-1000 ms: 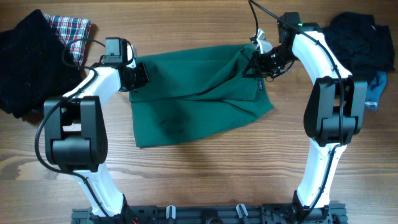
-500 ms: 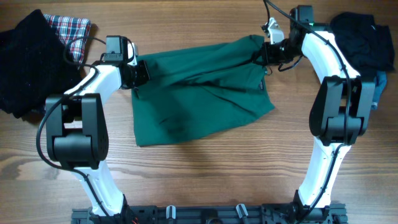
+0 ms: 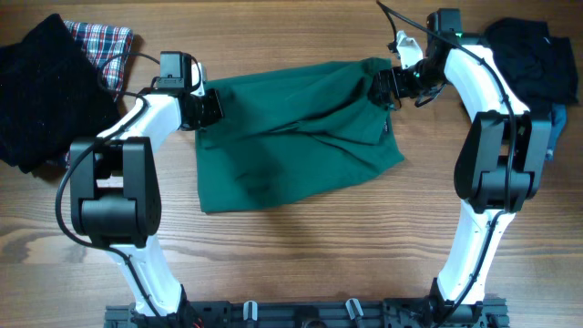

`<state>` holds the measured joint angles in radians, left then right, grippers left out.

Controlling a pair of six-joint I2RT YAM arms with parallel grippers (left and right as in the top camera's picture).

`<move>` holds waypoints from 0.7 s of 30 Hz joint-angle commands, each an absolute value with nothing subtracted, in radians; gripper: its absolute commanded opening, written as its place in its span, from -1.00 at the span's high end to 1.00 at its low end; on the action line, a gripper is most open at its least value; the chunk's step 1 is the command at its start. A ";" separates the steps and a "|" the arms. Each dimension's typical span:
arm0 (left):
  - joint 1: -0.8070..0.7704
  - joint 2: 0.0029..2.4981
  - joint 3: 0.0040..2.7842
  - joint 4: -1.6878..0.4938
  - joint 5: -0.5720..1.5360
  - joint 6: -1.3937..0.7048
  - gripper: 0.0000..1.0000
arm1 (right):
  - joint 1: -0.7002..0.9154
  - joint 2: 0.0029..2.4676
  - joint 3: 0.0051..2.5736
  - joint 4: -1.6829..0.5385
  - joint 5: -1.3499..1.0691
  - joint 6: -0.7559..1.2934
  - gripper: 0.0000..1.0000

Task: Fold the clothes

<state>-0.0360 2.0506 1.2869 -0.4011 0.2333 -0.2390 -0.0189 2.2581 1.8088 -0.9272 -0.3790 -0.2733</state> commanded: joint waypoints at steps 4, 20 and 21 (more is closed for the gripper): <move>-0.022 1.923 1.259 -0.513 0.205 -0.213 0.92 | -0.026 2.106 1.871 -1.035 -0.428 -0.225 -0.99; -0.022 1.641 1.259 -1.063 0.322 -0.229 -0.32 | -0.035 2.029 1.871 -1.416 -0.474 -0.206 -0.97; -0.022 1.634 1.259 -1.084 0.314 -0.244 -0.27 | -0.037 2.024 1.871 -1.419 -0.471 -0.201 -0.97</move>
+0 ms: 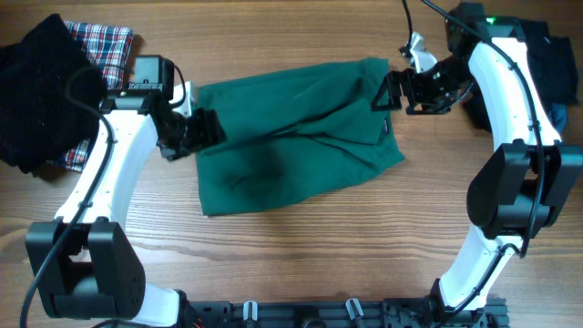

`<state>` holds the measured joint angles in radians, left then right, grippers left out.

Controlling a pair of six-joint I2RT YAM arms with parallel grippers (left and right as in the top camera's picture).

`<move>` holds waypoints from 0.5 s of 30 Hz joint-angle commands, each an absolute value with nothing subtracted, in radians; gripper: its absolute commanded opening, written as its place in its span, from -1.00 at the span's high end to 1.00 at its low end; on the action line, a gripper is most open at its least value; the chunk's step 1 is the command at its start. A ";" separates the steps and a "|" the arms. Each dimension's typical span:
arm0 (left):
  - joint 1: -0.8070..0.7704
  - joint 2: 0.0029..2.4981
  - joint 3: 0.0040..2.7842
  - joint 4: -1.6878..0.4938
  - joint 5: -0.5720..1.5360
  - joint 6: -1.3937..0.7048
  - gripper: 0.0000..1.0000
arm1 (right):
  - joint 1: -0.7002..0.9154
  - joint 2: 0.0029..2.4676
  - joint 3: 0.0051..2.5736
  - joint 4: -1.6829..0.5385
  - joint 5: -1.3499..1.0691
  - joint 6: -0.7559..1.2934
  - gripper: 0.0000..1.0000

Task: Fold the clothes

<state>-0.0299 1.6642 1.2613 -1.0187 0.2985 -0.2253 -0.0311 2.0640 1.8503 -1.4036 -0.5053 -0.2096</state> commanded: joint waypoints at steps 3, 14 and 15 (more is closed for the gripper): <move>-0.022 1.551 1.259 -1.101 0.270 -0.326 -0.27 | -0.045 1.977 1.871 -1.420 -0.453 -0.158 -0.97; -0.038 1.067 0.946 -1.086 0.143 -0.628 -0.52 | -0.057 1.685 1.575 -1.271 -0.238 0.025 -1.00; -0.037 1.049 0.896 -1.048 0.154 -0.643 -0.53 | -0.057 1.686 1.528 -1.228 -0.254 0.025 -0.99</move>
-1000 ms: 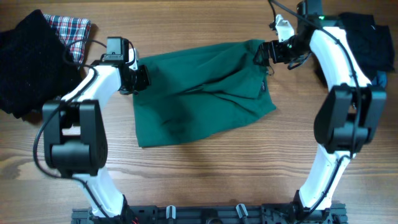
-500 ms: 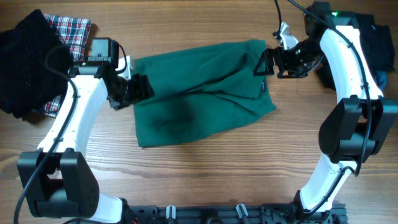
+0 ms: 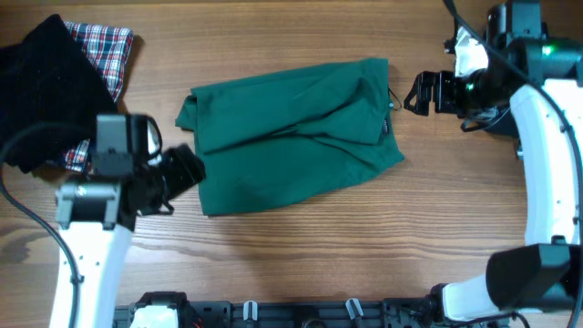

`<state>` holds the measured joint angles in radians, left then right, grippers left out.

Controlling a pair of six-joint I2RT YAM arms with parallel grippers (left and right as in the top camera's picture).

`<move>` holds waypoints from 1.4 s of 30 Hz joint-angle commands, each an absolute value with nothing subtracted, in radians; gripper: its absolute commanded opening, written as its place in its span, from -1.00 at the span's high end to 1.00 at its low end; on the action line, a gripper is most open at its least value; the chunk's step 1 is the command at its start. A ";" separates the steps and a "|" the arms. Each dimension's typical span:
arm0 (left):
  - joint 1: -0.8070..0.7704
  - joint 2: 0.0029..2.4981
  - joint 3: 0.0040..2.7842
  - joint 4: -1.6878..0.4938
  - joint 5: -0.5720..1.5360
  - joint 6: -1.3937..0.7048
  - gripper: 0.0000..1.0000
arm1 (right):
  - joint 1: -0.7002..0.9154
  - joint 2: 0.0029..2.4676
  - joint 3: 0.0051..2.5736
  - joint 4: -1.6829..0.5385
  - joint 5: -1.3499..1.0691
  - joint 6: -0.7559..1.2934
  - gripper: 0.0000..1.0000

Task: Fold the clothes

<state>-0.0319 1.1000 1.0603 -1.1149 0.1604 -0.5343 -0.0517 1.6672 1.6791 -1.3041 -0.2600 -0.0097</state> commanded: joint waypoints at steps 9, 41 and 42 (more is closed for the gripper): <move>-0.037 1.066 0.665 -0.846 0.190 -0.738 -0.53 | -0.057 1.696 1.200 -0.860 -0.403 -0.068 -0.99; -0.008 1.346 0.443 -0.269 0.250 -0.658 0.12 | -0.056 1.777 1.038 -0.592 -0.473 -0.071 -0.89; -0.008 1.346 0.443 -0.269 0.250 -0.658 0.17 | -0.056 1.777 1.026 -0.585 -0.473 -0.063 -0.88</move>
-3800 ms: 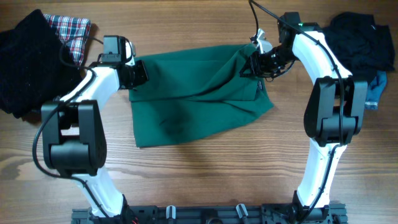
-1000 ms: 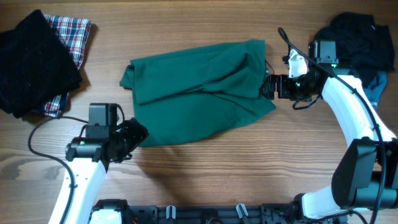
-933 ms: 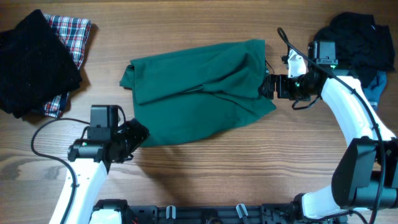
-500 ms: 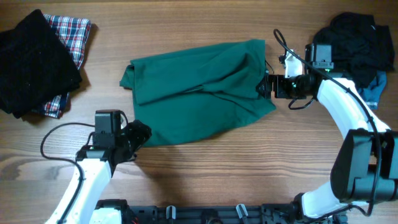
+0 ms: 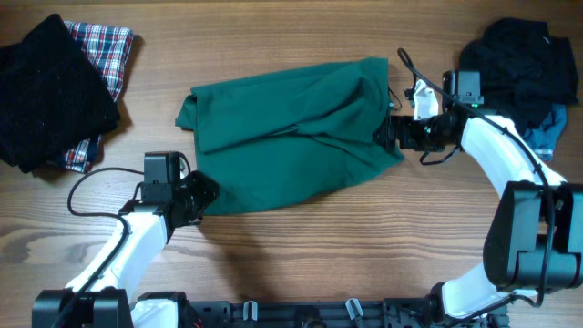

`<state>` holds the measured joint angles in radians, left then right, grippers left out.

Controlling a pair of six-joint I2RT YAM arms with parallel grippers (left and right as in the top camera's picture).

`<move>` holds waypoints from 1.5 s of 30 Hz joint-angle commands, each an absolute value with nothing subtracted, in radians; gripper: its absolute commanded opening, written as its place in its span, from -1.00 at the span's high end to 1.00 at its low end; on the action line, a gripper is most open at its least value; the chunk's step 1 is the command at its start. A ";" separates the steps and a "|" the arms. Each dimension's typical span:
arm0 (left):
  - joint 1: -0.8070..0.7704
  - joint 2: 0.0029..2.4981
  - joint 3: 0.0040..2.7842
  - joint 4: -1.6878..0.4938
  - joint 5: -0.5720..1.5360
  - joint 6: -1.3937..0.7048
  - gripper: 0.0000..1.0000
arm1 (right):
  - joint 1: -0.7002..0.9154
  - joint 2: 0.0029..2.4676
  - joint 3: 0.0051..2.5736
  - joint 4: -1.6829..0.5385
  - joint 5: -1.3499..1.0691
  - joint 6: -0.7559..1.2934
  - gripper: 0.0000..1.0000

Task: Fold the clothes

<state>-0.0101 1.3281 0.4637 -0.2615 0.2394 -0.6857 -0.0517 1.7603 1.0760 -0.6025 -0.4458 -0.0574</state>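
A dark green garment (image 5: 291,137) lies in the middle of the table, its far half doubled over with creases across it. My left gripper (image 5: 204,191) reaches the garment's near left corner and touches the cloth. At the garment's right edge, close to the near right corner, sits my right gripper (image 5: 388,134). The overhead view does not show how either pair of jaws stands.
A black garment (image 5: 50,91) lies on a plaid one (image 5: 107,46) at the far left. A dark pile (image 5: 524,59) with a blue piece (image 5: 544,137) sits at the far right. Bare wood (image 5: 301,255) runs along the near side.
Both grippers stood open and clear of the green garment, left beside its left edge, right off its far right corner. Now each is at a near corner. The garment has not shifted.
Both grippers were at the garment's far corners, left and right, with the cloth bunched there. They were drawn slightly outward at the same edges, then stood open and apart from the flat garment. Now they are at its near left corner and right edge.
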 commanded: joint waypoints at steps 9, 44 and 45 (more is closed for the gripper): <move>-0.008 1.346 0.443 -0.269 0.250 -0.658 0.38 | -0.056 1.777 0.992 -0.601 -0.572 -0.050 -0.45; 0.117 0.900 0.690 -0.513 0.274 -0.497 0.92 | -0.068 1.275 0.997 -0.925 -0.377 0.142 0.91; 0.123 0.884 0.690 -0.526 0.260 -0.497 0.92 | -0.068 1.275 0.997 -0.926 -0.377 0.143 0.91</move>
